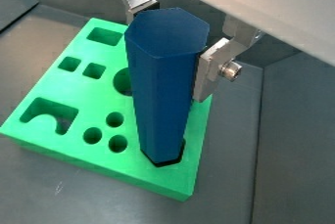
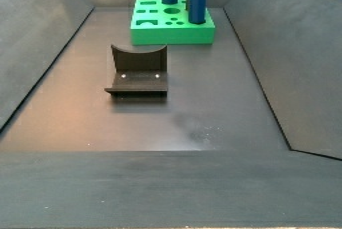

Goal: Pick up the hexagon object. Move up. Place the hexagon object on the fixture. Regrasp the hexagon object. Move to above the board. Insert the hexagon object.
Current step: Insert the hexagon object.

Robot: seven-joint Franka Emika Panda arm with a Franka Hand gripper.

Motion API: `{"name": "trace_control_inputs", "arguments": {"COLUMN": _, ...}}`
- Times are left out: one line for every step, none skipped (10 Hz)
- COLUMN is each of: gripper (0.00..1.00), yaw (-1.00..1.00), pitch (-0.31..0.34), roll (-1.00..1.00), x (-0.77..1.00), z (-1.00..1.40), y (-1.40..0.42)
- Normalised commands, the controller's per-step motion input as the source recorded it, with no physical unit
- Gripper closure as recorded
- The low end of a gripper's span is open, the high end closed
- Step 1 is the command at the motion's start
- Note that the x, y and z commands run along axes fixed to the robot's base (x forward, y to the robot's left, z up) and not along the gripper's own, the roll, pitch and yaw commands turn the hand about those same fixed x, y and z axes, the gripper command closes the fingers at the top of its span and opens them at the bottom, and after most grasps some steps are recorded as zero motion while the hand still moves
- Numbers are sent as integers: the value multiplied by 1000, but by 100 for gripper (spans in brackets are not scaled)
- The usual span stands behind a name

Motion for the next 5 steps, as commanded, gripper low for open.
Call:
{"name": "trace_control_inputs", "arguments": {"gripper": 100, "yaw": 274, "pitch": 56, "roll": -21, "x": 0, "z": -820, "y": 157}}
{"name": "trace_control_inputs", "arguments": {"gripper": 100, "yaw": 320, "pitch": 26, "roll": -59, "x": 0, "z": -823, "y": 237}}
{"name": "trace_control_inputs", "arguments": {"gripper": 100, "yaw": 337, "pitch": 10, "roll": -80, "x": 0, "z": -900, "y": 151}}
{"name": "trace_control_inputs", "arguments": {"gripper": 100, "yaw": 23, "pitch": 0, "roll": -71, "x": -654, "z": -986, "y": 0}}
{"name": "trace_control_inputs", "arguments": {"gripper": 100, "yaw": 131, "pitch": 0, "roll": -21, "x": -263, "z": -1000, "y": 0}}
